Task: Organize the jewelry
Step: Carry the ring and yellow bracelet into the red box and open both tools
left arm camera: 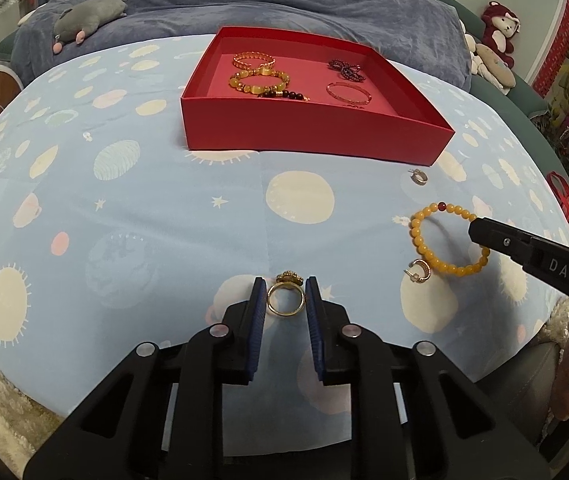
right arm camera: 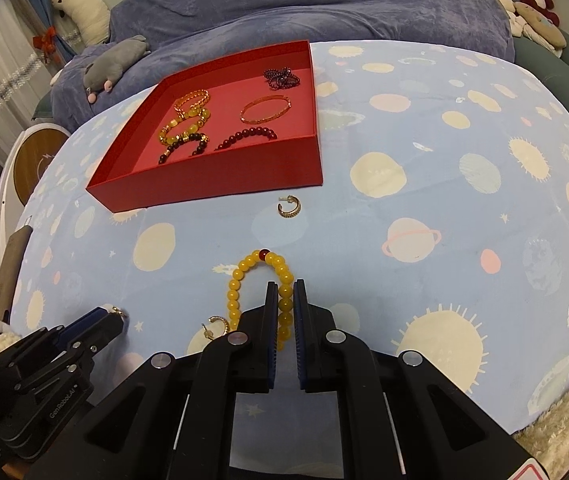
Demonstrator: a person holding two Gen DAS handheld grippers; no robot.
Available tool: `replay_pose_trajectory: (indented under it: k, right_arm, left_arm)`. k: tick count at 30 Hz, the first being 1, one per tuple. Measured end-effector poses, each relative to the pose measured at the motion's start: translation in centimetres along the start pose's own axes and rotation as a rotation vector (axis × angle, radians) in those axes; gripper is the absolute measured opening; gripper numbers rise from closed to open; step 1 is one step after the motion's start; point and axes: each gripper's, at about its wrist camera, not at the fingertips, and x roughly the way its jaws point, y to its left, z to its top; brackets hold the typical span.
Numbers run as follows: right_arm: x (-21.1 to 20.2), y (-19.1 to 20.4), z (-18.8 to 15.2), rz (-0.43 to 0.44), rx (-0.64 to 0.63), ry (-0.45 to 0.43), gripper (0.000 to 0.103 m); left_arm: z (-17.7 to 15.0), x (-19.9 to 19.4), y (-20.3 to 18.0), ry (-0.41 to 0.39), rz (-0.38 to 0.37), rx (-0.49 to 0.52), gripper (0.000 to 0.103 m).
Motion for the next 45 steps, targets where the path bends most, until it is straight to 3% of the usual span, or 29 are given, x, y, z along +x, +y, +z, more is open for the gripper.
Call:
replay_pose_trajectory:
  k: [13, 24, 33, 45]
  right_arm:
    - [-3.5, 1.9, 3.6, 0.036, -0.051, -0.095, 0.008]
    - [-4.2, 4.3, 10.4, 0.077, -0.098, -0.183, 0.008]
    - [-1.3, 5.4, 15.2, 0.089, -0.114, -0.185, 0.008]
    - [4.3, 5.9, 18.9, 0.131, -0.096, -0.133, 0.008]
  left_arm:
    - [4.3, -2.1, -0.7, -0.044, -0.027, -0.013, 0.02]
    - [12.7, -2.0, -2.0, -0.112, -0.045, 0.001, 0.02]
    - [18.8, 0.8, -2.5, -0.13, -0.027, 0.004, 0.02]
    - [21.5, 5.9, -0.6, -0.081, 0.013, -0.018, 0.02]
